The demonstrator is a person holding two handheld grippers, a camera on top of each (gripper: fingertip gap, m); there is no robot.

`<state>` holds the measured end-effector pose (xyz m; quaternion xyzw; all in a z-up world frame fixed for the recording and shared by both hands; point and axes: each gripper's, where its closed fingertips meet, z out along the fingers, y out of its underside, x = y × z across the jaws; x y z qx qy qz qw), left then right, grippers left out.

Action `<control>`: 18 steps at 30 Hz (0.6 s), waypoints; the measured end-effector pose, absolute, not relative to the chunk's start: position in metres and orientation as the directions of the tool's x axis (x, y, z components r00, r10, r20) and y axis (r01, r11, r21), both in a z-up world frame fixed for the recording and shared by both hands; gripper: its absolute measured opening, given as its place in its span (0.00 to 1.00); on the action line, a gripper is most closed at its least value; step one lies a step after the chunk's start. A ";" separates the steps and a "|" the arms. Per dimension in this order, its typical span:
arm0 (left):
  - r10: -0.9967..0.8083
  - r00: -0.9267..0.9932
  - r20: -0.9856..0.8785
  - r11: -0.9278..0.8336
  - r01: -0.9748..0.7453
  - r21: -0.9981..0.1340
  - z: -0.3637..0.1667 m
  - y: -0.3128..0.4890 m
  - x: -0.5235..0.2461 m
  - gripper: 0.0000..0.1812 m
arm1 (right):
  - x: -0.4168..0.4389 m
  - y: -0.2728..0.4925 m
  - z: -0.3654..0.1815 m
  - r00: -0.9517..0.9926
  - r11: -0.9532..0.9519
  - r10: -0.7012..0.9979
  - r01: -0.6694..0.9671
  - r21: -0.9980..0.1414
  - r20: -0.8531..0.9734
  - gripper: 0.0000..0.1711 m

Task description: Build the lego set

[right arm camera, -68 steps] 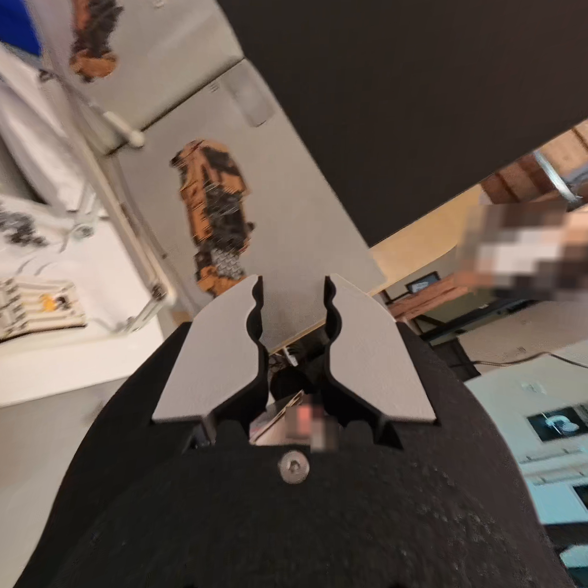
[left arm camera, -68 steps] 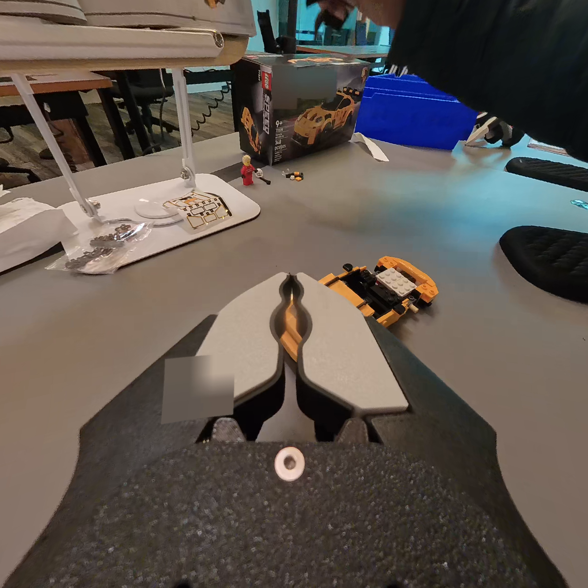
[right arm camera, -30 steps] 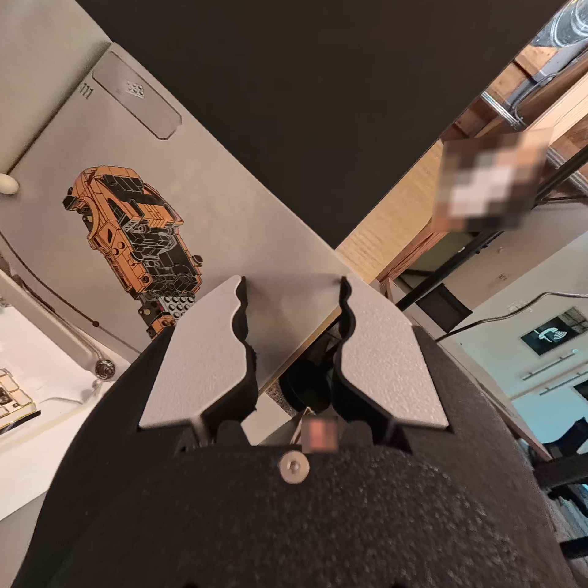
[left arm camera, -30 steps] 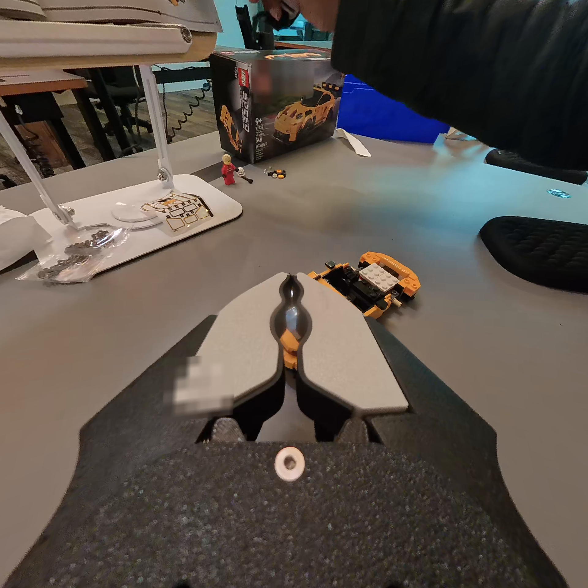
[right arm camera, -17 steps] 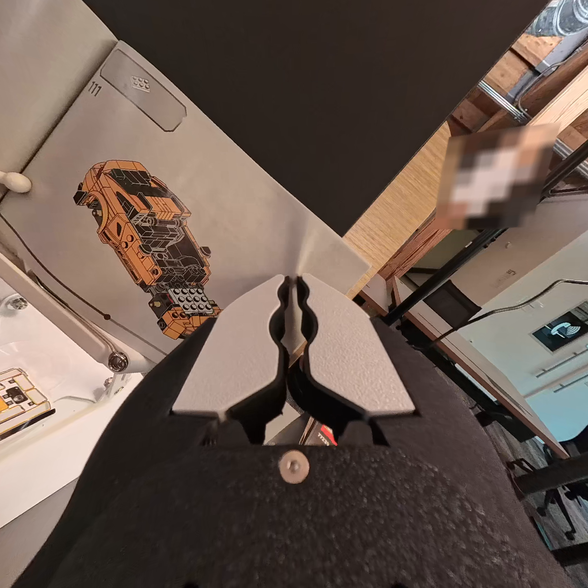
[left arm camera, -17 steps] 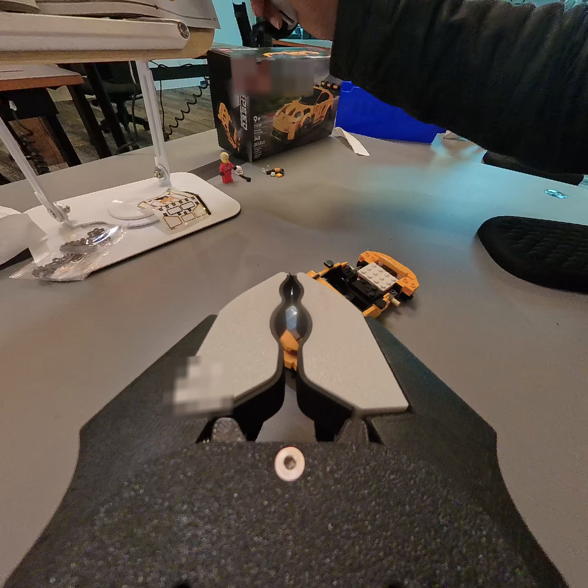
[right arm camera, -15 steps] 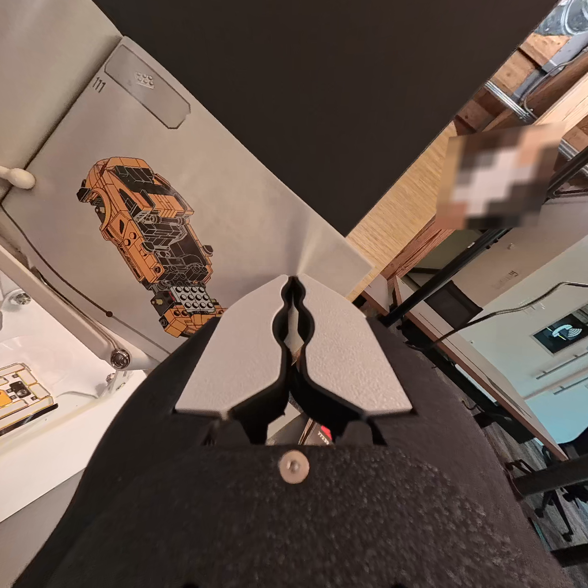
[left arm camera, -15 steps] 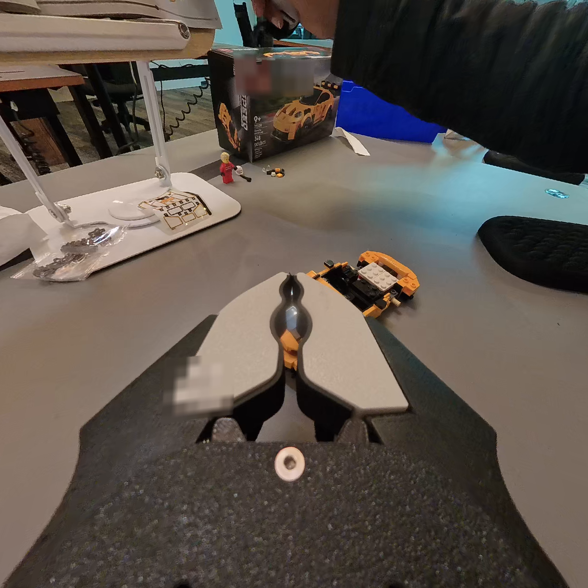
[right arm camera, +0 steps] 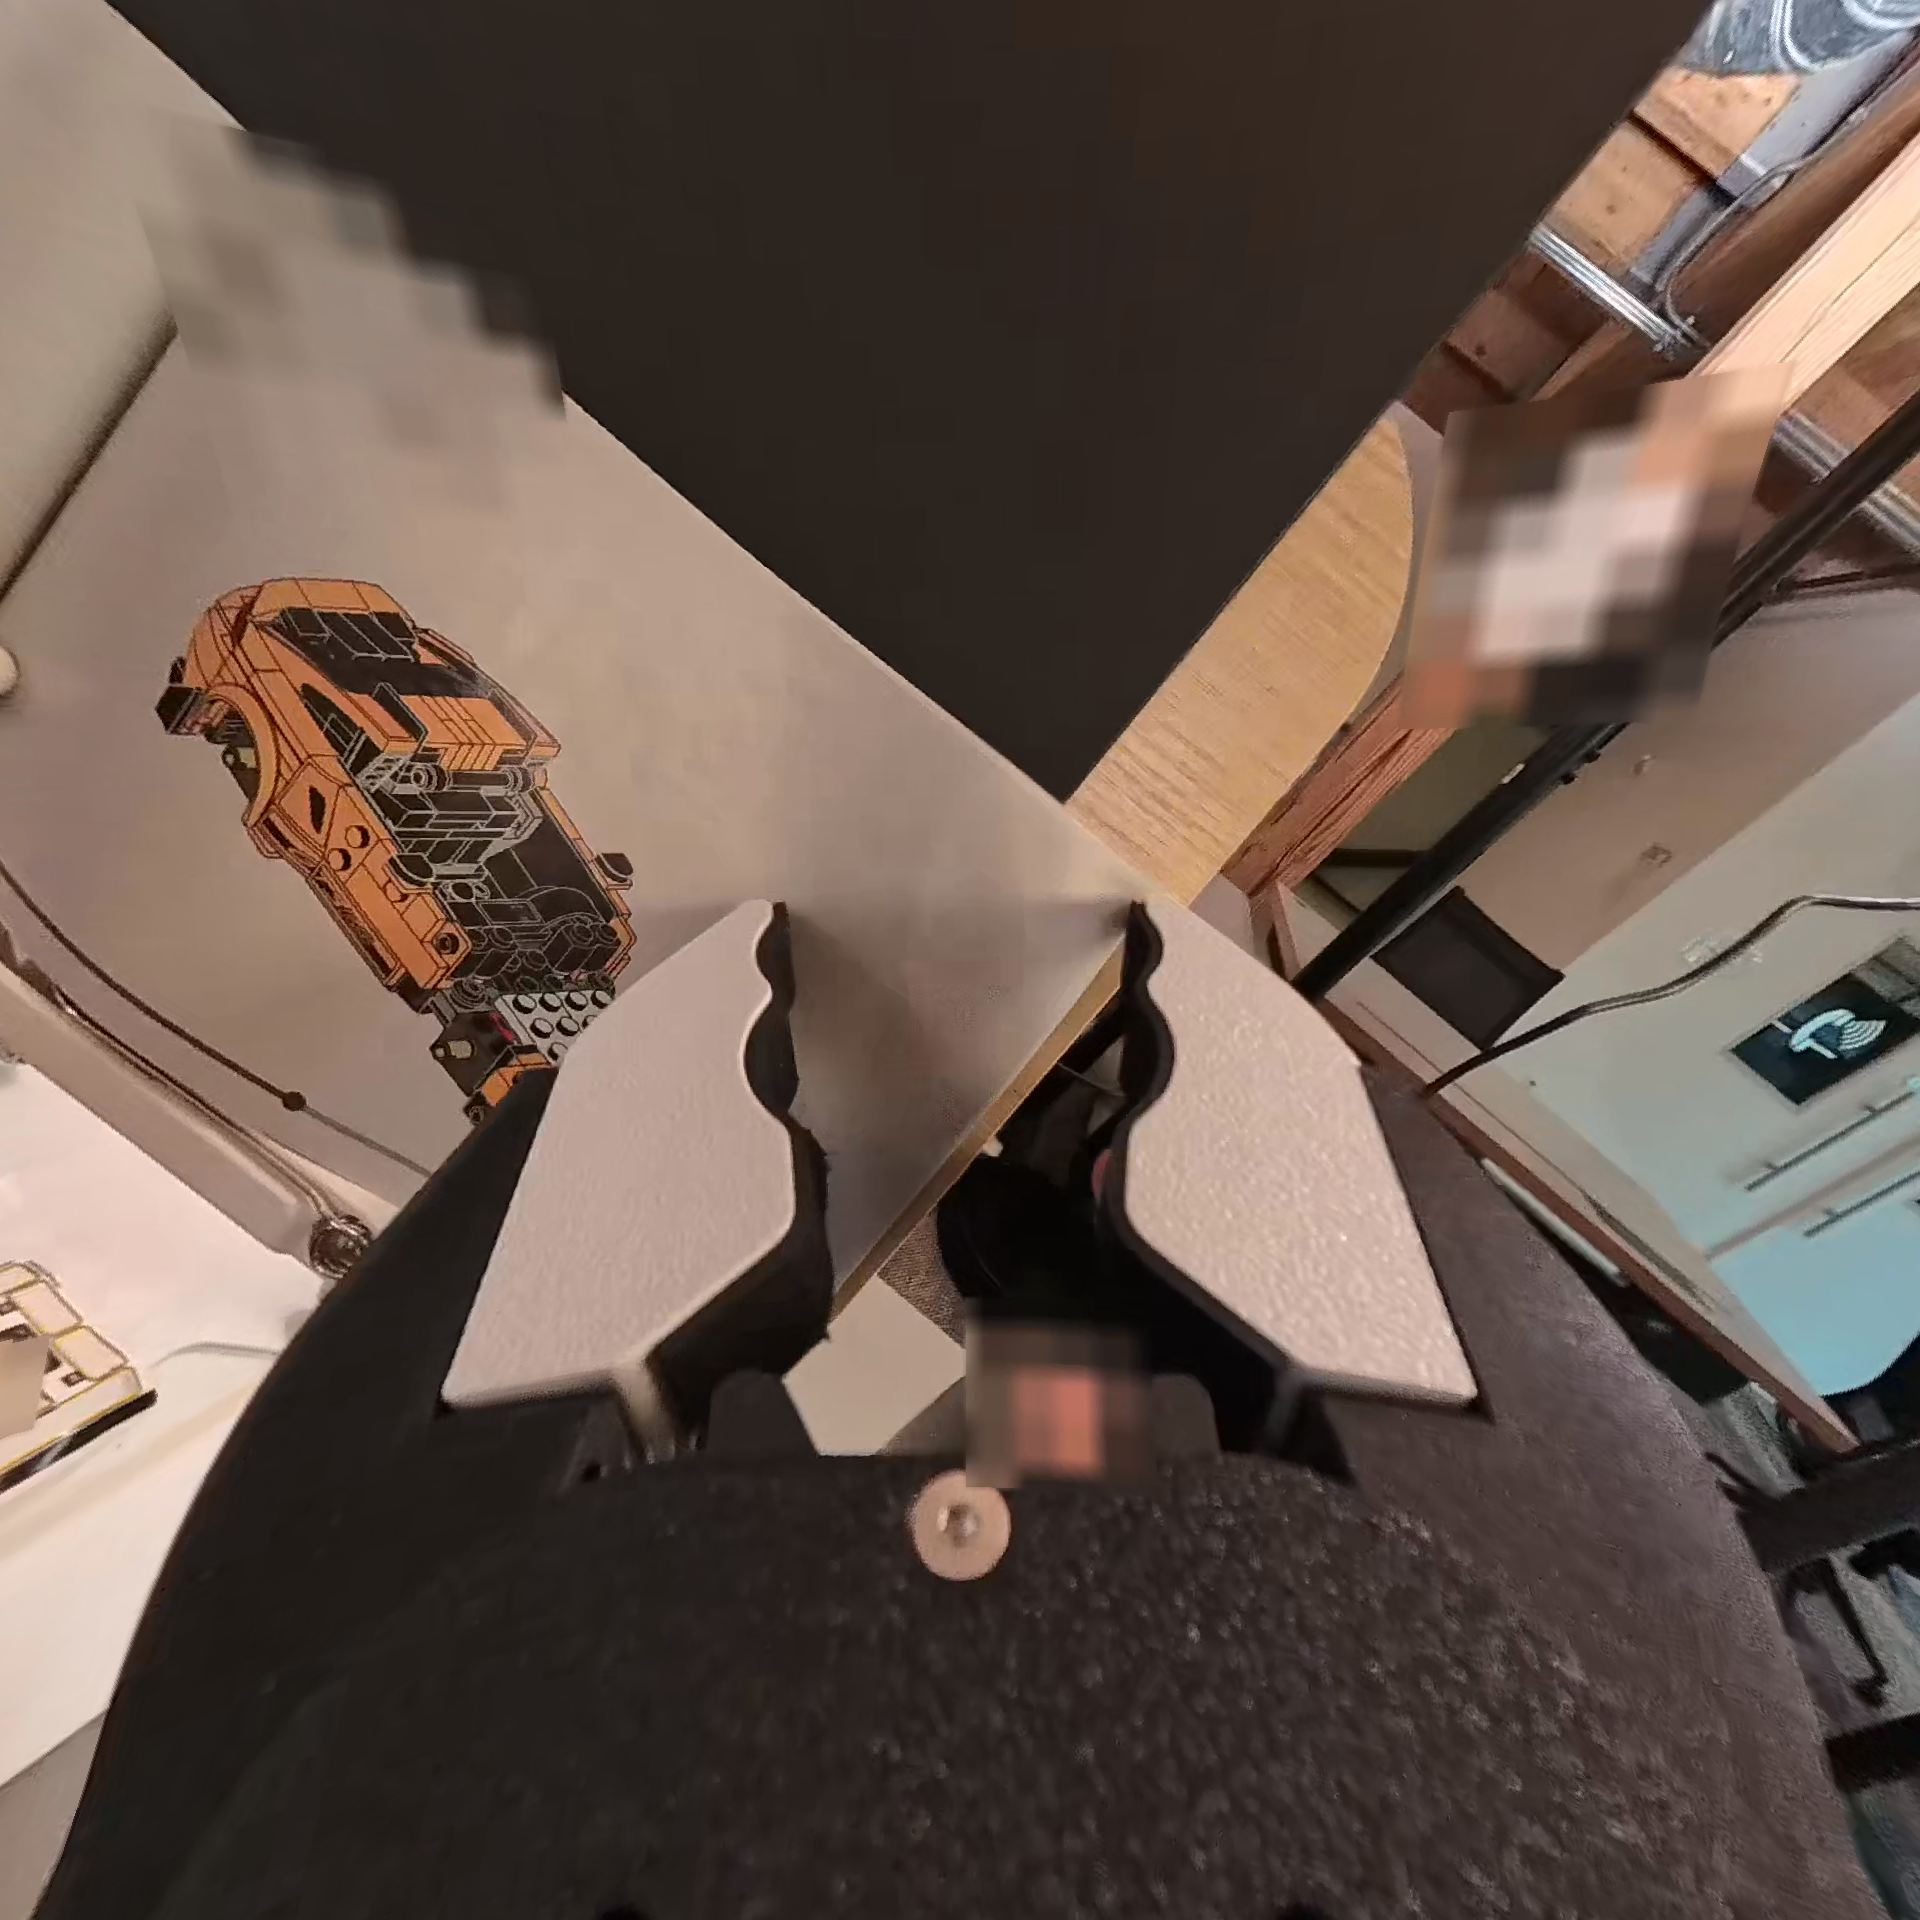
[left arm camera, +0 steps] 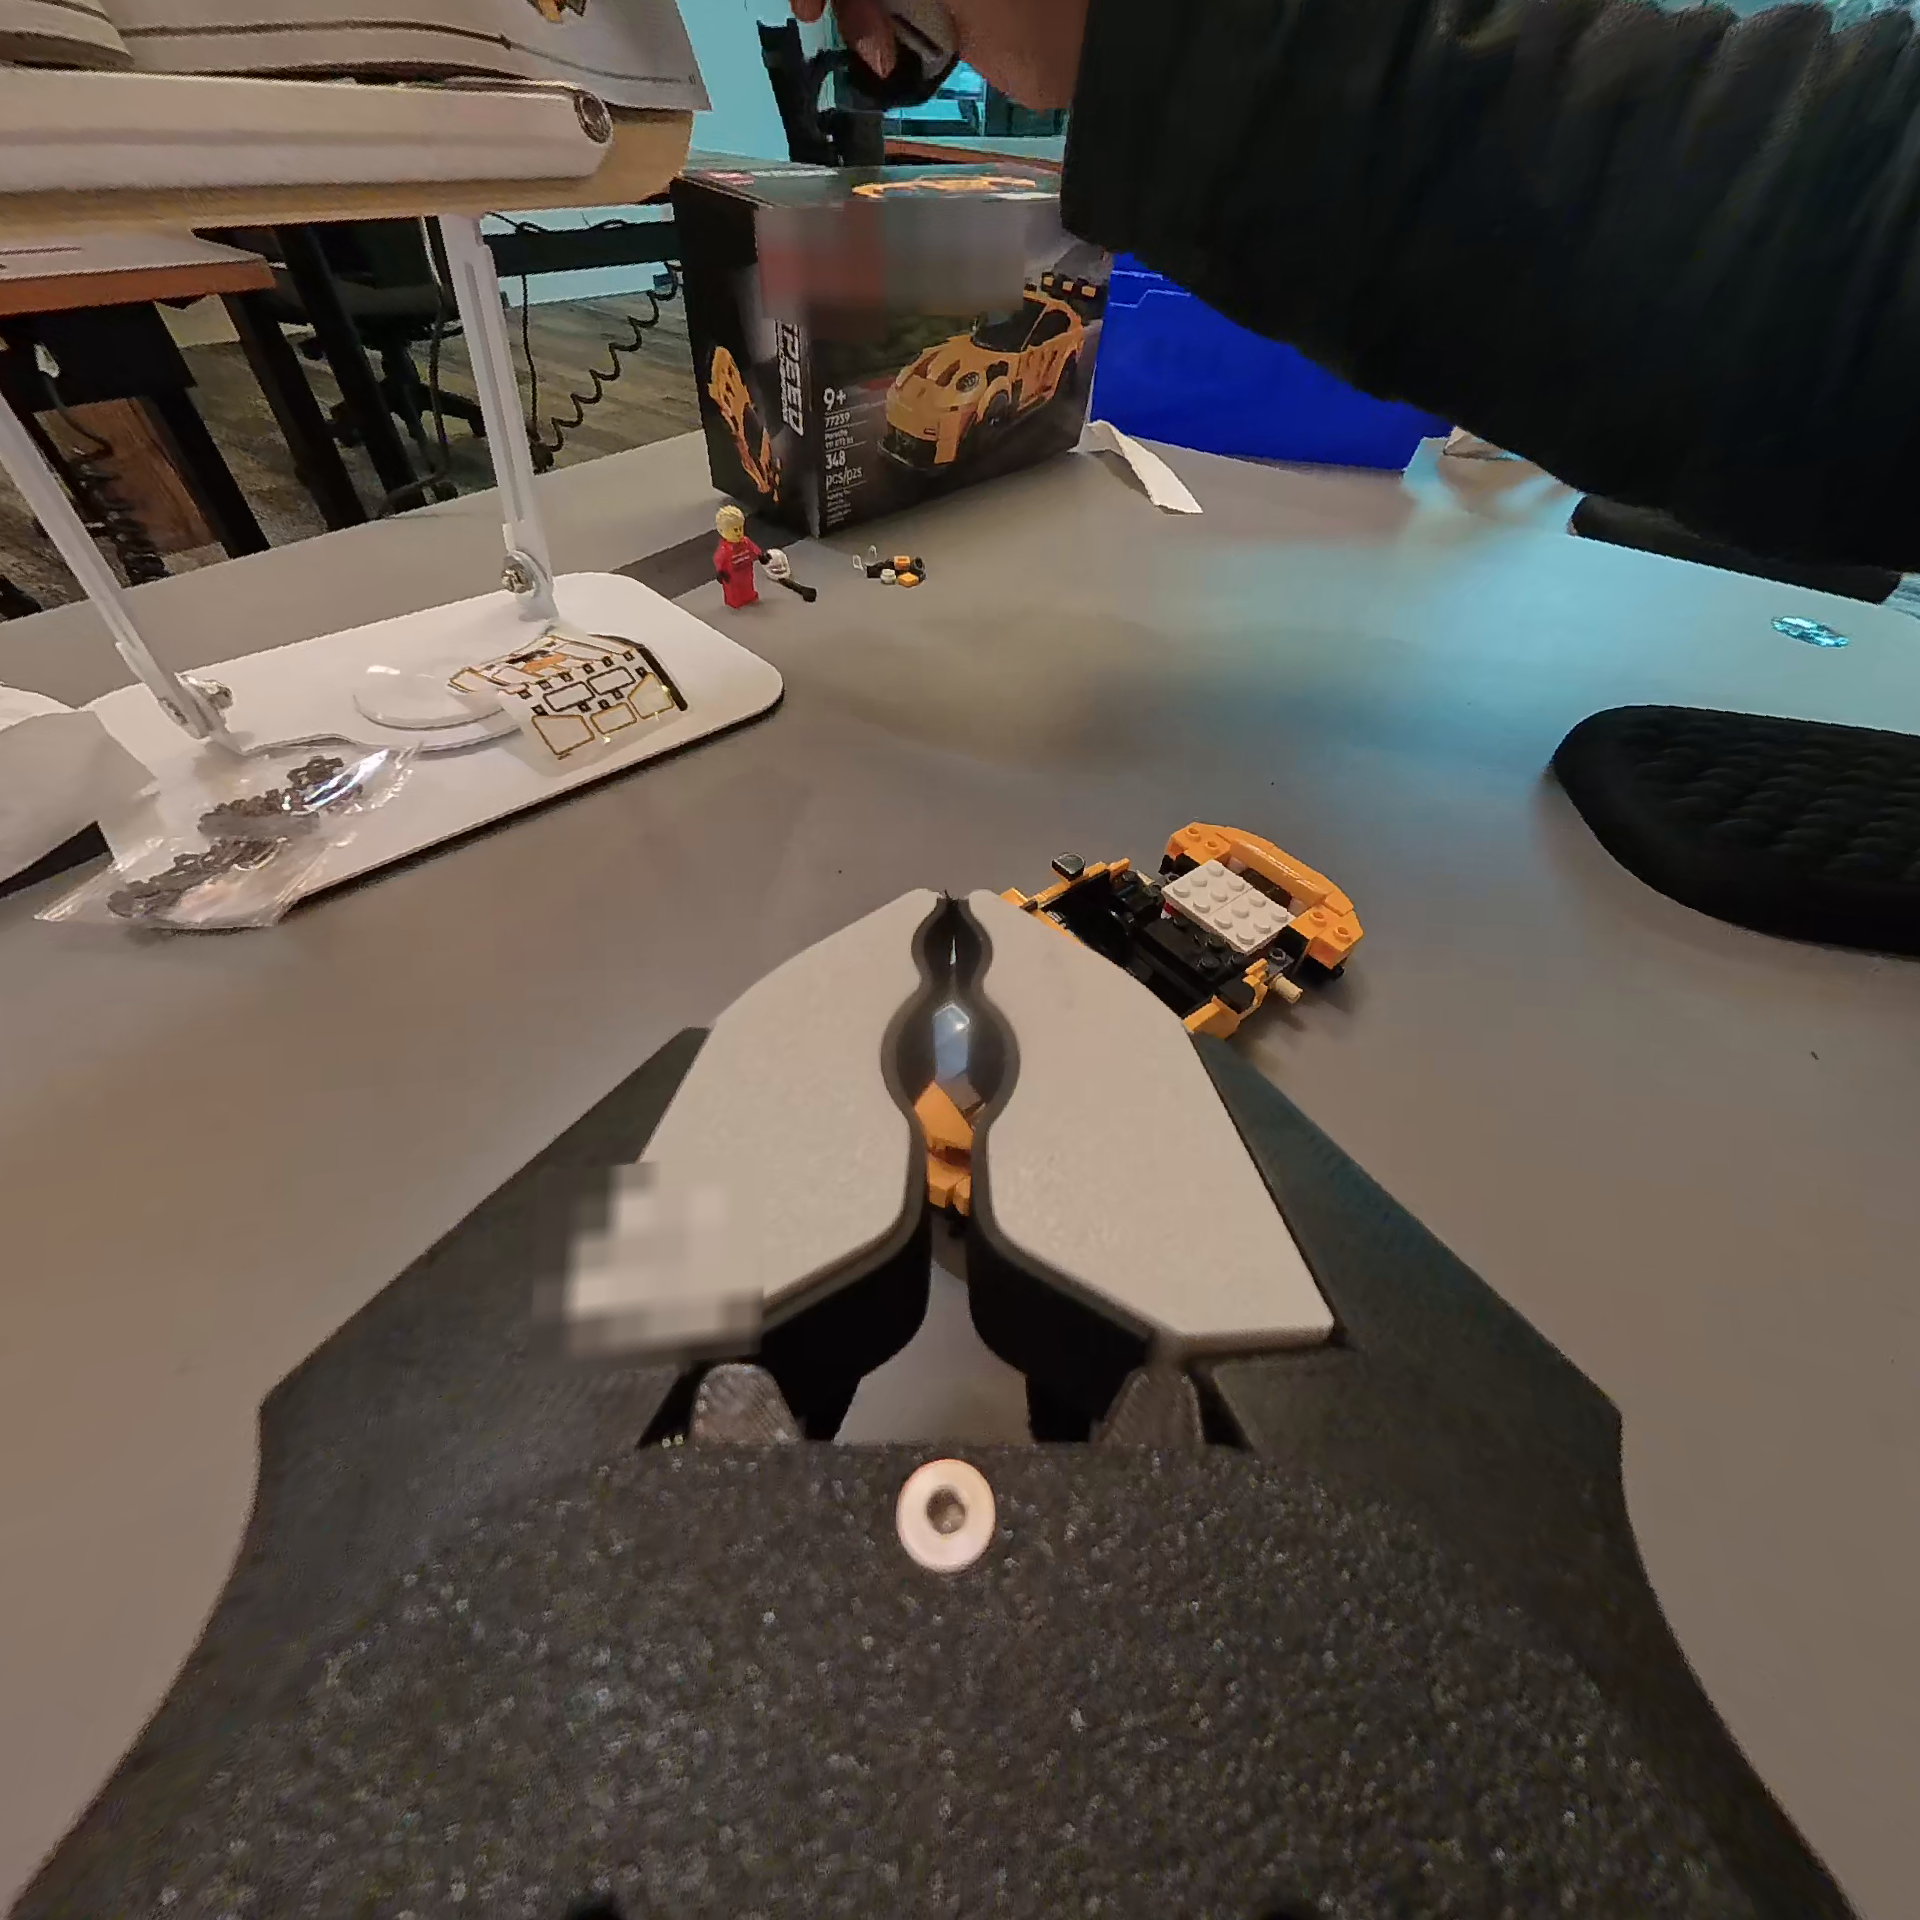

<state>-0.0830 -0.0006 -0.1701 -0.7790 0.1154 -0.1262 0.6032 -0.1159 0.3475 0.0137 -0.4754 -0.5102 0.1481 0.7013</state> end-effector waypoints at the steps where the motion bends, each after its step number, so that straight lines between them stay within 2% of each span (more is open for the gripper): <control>1: -0.332 0.941 0.060 -0.247 -0.026 -0.969 -0.170 -0.001 -0.083 0.00 | -0.116 0.348 0.013 0.440 0.500 0.694 0.275 -0.821 0.570 0.34; 5: -0.334 0.941 0.060 -0.247 -0.026 -0.969 -0.171 0.000 -0.083 0.00 | -0.117 0.342 0.009 0.425 0.541 0.666 0.289 -0.790 0.612 0.24; 15: -0.333 0.941 0.060 -0.247 -0.025 -0.969 -0.171 -0.001 -0.083 0.00 | -0.099 0.329 0.019 0.525 0.714 0.411 0.323 -0.621 0.746 0.18; 18: -0.332 0.941 0.061 -0.250 -0.026 -0.968 -0.172 0.000 -0.082 0.00 | -0.092 0.324 0.022 0.551 0.755 0.332 0.332 -0.566 0.766 0.13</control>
